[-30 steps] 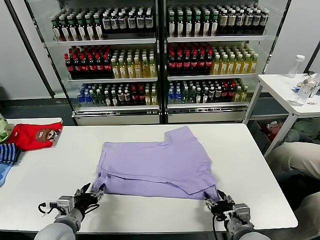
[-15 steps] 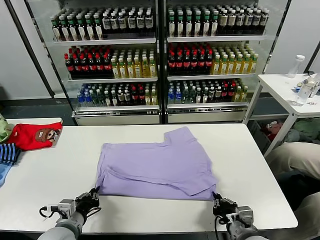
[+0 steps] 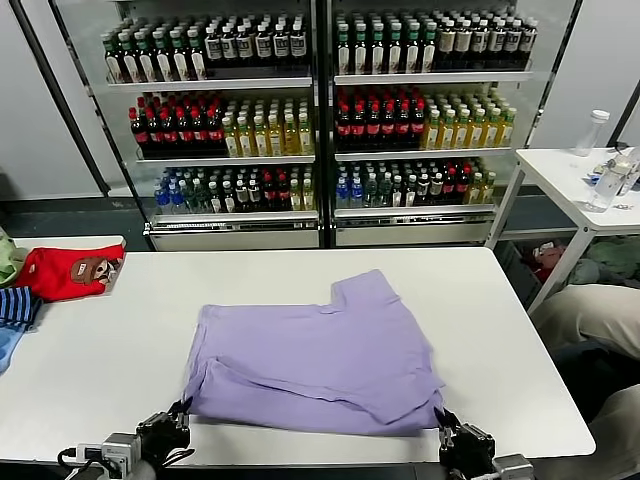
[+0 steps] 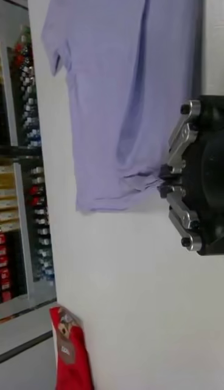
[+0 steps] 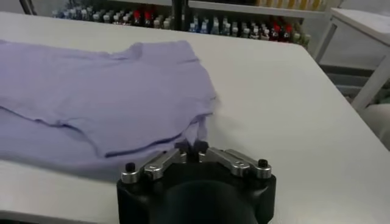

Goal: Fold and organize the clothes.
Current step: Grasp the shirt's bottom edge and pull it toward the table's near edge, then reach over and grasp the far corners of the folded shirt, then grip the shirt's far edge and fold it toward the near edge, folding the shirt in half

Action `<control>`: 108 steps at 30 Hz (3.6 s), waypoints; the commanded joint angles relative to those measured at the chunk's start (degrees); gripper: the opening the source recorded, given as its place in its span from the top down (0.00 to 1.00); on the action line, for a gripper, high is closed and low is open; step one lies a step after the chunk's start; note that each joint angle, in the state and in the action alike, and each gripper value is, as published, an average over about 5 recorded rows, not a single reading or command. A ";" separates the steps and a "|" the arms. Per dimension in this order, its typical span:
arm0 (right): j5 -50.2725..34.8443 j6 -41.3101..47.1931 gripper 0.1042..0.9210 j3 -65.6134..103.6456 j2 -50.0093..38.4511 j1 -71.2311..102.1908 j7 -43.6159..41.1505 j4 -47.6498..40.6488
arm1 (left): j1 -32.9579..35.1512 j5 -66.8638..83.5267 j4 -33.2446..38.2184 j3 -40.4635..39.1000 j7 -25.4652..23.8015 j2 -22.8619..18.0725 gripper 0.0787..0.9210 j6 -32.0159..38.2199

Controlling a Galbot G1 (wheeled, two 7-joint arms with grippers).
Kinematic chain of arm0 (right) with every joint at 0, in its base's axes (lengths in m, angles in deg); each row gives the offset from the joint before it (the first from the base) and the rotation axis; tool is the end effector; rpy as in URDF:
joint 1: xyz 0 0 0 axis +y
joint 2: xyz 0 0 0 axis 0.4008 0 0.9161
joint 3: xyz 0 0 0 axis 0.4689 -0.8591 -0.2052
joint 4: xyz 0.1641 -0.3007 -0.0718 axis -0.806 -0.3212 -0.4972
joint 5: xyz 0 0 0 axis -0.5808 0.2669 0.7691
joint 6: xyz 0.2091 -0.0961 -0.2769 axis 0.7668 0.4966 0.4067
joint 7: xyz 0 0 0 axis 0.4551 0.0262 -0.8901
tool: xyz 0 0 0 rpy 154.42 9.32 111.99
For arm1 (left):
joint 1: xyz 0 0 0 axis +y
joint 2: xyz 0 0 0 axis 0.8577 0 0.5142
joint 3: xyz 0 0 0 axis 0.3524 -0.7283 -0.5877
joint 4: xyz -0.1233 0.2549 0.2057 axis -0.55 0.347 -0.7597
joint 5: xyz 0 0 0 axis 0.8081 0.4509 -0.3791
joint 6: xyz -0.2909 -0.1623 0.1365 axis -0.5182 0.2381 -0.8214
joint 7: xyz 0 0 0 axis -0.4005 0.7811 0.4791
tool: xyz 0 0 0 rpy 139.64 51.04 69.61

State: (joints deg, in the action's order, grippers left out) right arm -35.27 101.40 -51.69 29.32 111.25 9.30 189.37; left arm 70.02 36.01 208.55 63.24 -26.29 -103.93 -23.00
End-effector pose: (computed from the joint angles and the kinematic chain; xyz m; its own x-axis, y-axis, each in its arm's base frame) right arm 0.1172 -0.0338 -0.2060 -0.8636 -0.1123 0.4915 -0.1690 0.9830 -0.0723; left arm 0.1545 0.0764 -0.2535 -0.8272 -0.0141 0.5617 0.0422 0.9953 0.0872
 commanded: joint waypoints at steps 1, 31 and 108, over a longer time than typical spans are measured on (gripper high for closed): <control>-3.54 1.23 0.62 5.05 -1.73 -4.26 0.00 4.61 | -1.89 6.82 7.11 4.83 1.97 0.21 0.73 0.11; -5.32 1.38 0.12 -23.09 18.16 -76.80 0.93 -66.06 | -47.04 -2.89 -42.44 -8.57 -20.99 0.96 0.12 0.95; -7.78 1.84 0.98 -17.21 4.82 -41.73 6.36 -24.54 | -25.59 2.38 -26.15 -1.07 -22.73 2.71 0.99 8.55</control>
State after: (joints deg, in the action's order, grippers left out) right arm -42.69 102.65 -70.66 37.35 58.43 14.90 153.71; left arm 37.25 37.48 178.08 60.09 -49.49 -101.40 -16.54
